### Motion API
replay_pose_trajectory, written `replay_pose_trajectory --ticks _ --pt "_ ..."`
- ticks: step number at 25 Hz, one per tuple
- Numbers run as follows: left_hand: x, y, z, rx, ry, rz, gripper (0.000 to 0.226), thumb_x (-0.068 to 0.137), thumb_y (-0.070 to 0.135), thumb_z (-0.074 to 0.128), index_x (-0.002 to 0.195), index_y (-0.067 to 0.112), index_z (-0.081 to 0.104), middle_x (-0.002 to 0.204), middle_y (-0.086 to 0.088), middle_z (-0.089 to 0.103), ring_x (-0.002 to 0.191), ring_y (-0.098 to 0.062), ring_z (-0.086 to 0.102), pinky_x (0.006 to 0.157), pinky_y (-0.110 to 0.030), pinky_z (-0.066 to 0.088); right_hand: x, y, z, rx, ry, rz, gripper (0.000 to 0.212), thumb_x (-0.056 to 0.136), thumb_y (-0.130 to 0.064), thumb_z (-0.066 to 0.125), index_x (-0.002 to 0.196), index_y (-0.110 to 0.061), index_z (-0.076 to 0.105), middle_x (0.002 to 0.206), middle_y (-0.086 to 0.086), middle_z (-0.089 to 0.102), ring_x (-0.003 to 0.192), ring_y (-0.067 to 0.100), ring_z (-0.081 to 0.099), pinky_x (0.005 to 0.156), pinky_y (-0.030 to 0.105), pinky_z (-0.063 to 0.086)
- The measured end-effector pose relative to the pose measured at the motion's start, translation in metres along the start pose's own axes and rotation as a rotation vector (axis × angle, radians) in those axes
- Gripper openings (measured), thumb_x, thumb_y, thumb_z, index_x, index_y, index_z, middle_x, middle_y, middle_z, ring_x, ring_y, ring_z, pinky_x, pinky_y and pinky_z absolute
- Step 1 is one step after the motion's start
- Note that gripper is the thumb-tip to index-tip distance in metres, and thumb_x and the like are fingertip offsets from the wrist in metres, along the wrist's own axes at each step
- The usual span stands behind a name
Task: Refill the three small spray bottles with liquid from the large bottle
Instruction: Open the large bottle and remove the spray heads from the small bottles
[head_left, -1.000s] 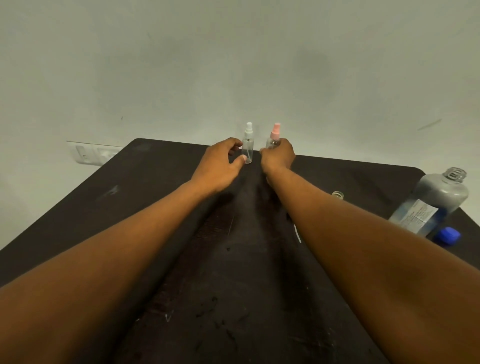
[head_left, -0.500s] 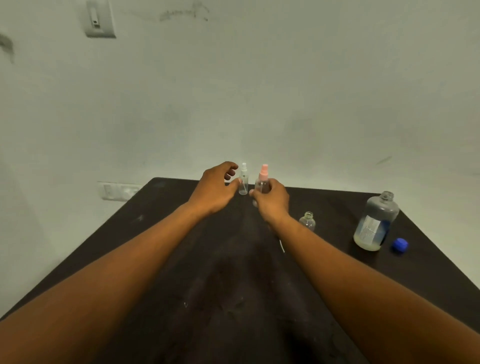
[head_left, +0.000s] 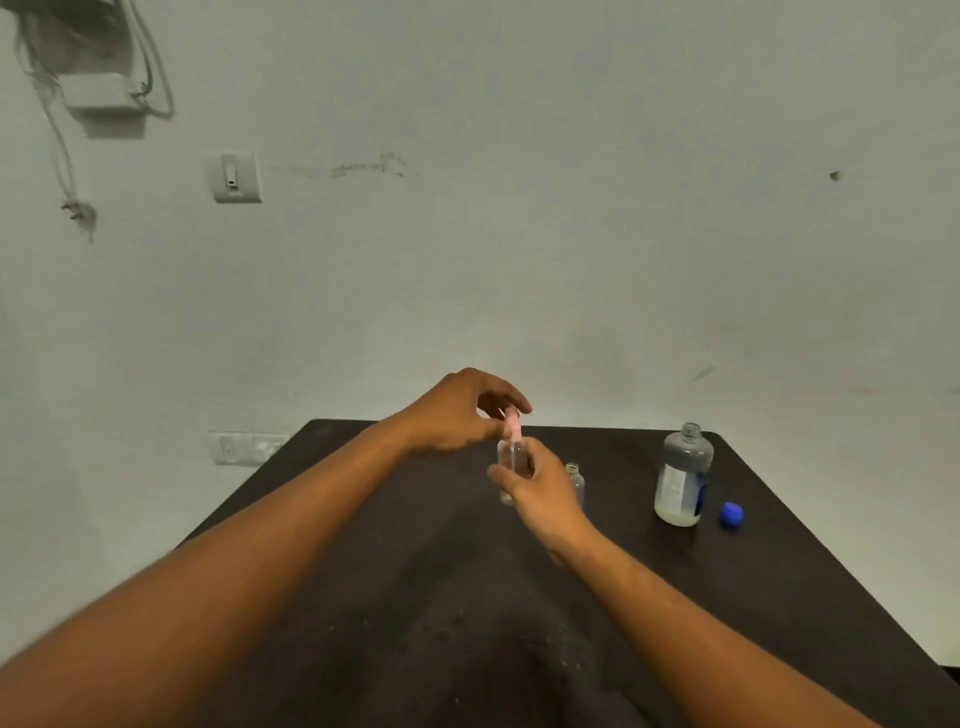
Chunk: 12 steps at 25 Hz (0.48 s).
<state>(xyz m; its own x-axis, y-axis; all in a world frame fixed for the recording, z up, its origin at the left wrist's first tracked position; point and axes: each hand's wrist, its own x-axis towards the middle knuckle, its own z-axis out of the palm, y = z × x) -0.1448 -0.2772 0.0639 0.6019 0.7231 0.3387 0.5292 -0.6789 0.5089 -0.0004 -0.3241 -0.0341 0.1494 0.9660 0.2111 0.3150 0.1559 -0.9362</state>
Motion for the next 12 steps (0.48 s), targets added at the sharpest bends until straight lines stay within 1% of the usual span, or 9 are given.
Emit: replay_pose_trajectory --ticks 3,6,9,12 --pt "0.002 0.018 0.003 0.050 -0.068 0.004 0.030 0.087 0.005 0.073 0.113 0.021 0.077 0.107 0.009 0.074 0.098 -0.003 0.069 0.084 -0.016 0.056 -0.012 -0.003 -0.008 0.016 -0.026 0.013 0.026 0.099 -0.028 0.063 0.123 -0.026 0.054 0.110 -0.002 0.063 0.101 0.018 0.064 0.092 0.035 0.058" --pt "0.004 0.026 0.005 0.088 -0.070 -0.002 0.025 0.088 0.004 0.074 0.109 0.017 0.078 0.103 0.005 0.076 0.093 -0.006 0.069 0.078 -0.014 0.054 -0.022 -0.006 -0.013 0.051 -0.049 0.010 0.023 0.100 -0.026 0.061 0.121 -0.029 0.053 0.109 -0.002 0.062 0.103 0.020 0.064 0.094 0.037 0.058" --pt "0.004 0.028 0.006 0.104 -0.078 -0.021 0.021 0.088 0.008 0.075 0.108 0.016 0.078 0.102 0.004 0.076 0.094 -0.007 0.069 0.083 -0.018 0.055 -0.027 -0.005 -0.015 0.078 -0.062 -0.005 0.020 0.100 -0.024 0.061 0.118 -0.031 0.054 0.108 -0.003 0.062 0.105 0.022 0.064 0.094 0.039 0.058" --pt "0.003 0.027 0.009 0.117 -0.059 -0.030 0.017 0.089 0.009 0.074 0.104 0.015 0.077 0.100 0.003 0.075 0.094 -0.009 0.069 0.085 -0.023 0.057 -0.027 -0.005 -0.012 0.112 -0.056 -0.002 0.022 0.100 -0.023 0.060 0.120 -0.030 0.054 0.111 -0.007 0.061 0.105 0.017 0.063 0.094 0.037 0.057"
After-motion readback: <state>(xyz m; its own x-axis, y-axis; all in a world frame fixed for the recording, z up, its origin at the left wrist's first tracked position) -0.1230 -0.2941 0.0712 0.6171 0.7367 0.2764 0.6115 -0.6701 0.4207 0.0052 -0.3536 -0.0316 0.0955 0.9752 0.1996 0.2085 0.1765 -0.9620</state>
